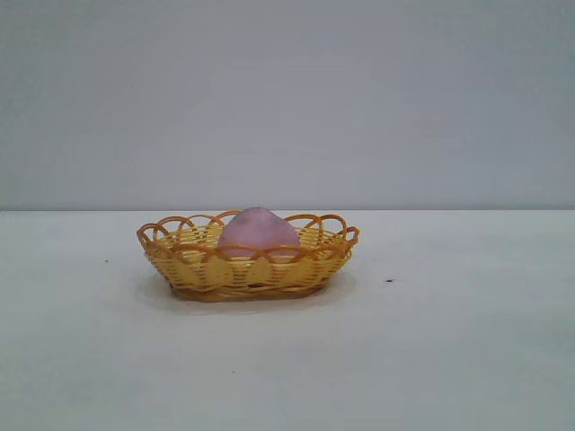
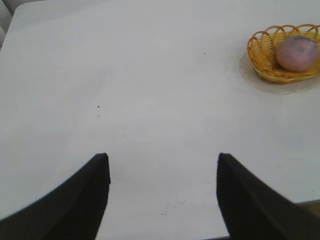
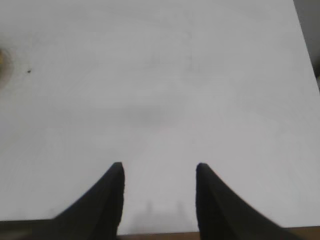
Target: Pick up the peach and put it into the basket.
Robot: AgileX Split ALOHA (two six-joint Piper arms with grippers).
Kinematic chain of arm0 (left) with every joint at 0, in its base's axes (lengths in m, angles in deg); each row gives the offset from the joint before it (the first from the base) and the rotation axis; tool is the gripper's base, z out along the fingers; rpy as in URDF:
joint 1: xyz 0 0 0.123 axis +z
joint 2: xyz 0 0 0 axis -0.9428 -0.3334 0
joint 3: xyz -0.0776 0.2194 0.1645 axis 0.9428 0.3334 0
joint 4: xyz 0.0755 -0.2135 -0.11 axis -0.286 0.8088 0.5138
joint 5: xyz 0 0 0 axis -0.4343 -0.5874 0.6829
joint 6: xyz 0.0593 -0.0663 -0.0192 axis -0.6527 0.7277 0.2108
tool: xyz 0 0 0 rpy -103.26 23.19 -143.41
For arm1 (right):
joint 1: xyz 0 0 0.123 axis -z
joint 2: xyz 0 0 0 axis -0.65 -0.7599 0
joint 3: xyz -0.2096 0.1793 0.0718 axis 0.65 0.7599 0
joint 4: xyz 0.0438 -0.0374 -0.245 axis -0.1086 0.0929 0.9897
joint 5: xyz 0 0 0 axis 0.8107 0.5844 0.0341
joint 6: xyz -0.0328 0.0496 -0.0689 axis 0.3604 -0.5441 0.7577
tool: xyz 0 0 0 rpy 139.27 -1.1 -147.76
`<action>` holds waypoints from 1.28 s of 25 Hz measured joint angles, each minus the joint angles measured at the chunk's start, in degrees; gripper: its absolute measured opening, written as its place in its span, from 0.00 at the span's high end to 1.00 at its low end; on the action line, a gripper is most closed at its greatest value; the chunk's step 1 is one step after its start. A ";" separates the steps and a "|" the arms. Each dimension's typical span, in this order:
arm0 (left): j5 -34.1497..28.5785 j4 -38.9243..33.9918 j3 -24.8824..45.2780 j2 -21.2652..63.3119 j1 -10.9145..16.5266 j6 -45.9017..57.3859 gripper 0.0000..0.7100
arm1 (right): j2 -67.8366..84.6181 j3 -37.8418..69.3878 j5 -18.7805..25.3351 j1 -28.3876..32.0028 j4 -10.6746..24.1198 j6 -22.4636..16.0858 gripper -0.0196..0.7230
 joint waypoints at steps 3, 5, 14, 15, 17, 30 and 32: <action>0.00 0.00 0.00 0.00 0.00 0.00 0.42 | 6.77 2.45 0.23 0.00 -0.49 0.00 0.59; 0.00 0.00 0.00 0.00 0.00 0.00 0.42 | 10.34 4.43 0.23 0.00 -1.65 0.00 0.59; 0.00 0.00 0.00 0.00 0.00 0.00 0.42 | 19.08 10.44 -2.06 0.00 -6.58 0.00 0.59; 0.00 0.00 0.00 0.00 0.00 0.00 0.42 | 19.08 10.44 -2.17 0.00 -6.71 0.00 0.59; 0.00 0.00 0.00 0.00 0.00 0.00 0.42 | 19.08 10.54 -2.46 0.00 -6.81 0.00 0.59; 0.00 0.00 0.00 0.00 0.00 0.00 0.42 | 19.08 11.00 -3.19 0.00 -1.92 0.08 0.59; 0.00 0.00 0.00 0.00 0.00 0.00 0.42 | 19.08 11.00 -3.19 0.00 -1.65 0.08 0.59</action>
